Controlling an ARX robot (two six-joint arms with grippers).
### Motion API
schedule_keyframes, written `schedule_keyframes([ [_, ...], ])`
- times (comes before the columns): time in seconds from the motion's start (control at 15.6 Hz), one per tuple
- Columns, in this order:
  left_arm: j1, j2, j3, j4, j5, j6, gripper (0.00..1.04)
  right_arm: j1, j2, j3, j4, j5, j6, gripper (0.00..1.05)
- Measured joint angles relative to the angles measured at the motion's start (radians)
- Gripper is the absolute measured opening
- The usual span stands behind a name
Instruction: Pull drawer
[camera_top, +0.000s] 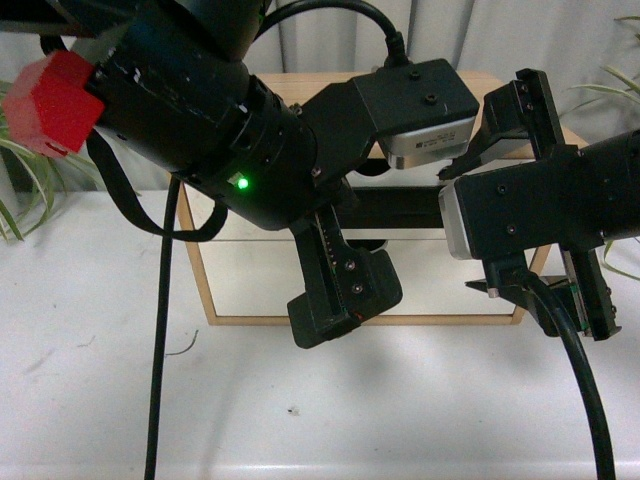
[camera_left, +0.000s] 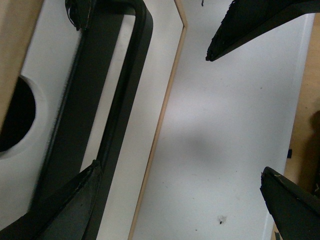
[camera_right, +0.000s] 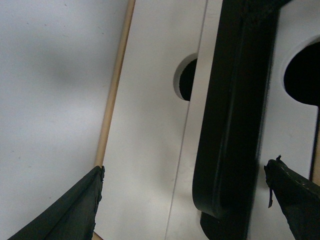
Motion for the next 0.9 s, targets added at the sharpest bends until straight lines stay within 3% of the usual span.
schedule_keyframes([
  [0.9, -0.039, 0.067, -0.021, 0.1, 0.011, 0.004, 0.98, 0.032, 0.115, 0.036, -0.031, 0.047, 0.01, 0.98],
])
